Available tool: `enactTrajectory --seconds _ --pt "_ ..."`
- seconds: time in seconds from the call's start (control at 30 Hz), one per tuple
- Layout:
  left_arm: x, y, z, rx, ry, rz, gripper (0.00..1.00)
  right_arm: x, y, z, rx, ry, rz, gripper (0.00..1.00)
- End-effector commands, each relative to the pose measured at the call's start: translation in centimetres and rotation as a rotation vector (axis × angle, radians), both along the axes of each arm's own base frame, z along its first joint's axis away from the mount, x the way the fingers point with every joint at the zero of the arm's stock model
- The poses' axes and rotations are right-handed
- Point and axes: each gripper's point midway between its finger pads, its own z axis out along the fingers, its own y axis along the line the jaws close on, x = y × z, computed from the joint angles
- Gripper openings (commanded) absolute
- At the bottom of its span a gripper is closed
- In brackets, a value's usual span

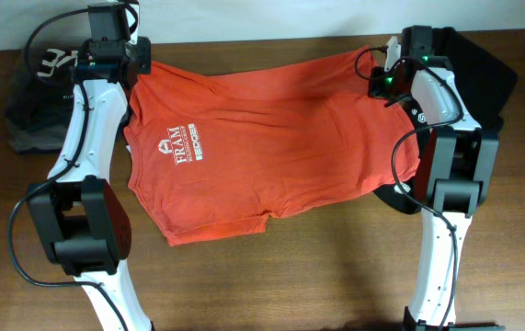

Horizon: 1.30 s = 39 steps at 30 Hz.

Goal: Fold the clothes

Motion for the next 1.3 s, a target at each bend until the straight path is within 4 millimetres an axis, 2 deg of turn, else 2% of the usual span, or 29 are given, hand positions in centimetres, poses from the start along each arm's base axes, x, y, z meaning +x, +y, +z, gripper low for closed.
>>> enactTrajectory --seconds 0.0,0.13,0.37,0.63,0.67,0.73,0.83,0.97,1.13,1.27 --pt "0.2 -0.1 0.0 -0.014 -0.005 0.002 0.00 -0.4 -1.4 1.1 0.003 0.006 -0.022 0.18" --pt "0.2 -0.2 0.0 -0.015 -0.005 0.001 0.00 -0.9 -0.9 0.7 0.006 0.030 -0.015 0.18" --pt "0.1 -0.1 -0.1 -0.014 -0.001 0.002 0.00 -0.6 0.5 0.7 0.002 0.020 0.009 0.18" --pt "0.1 -0.1 -0.2 -0.014 0.002 0.002 0.01 -0.8 0.5 0.6 -0.005 0.032 0.007 0.18" --pt "0.1 -0.1 -0.2 -0.014 0.002 0.002 0.00 -0.8 0.5 0.6 -0.005 0.032 0.007 0.17" --pt "0.1 -0.1 -0.2 -0.014 0.003 0.002 0.00 -0.8 0.5 0.6 -0.006 0.030 0.007 0.08" --pt "0.1 -0.1 -0.2 -0.014 0.002 0.002 0.00 -0.6 0.4 0.7 -0.007 0.020 0.007 0.04" --pt "0.1 -0.1 -0.2 -0.014 0.002 0.002 0.00 -0.3 0.3 0.9 -0.012 0.007 0.004 0.04" --pt "0.1 -0.1 -0.1 -0.014 -0.001 0.002 0.01 0.6 0.1 2.6 -0.019 -0.029 0.002 0.04" --pt "0.1 -0.1 -0.1 -0.014 -0.001 0.002 0.00 1.5 0.0 5.9 -0.024 -0.066 0.002 0.04"
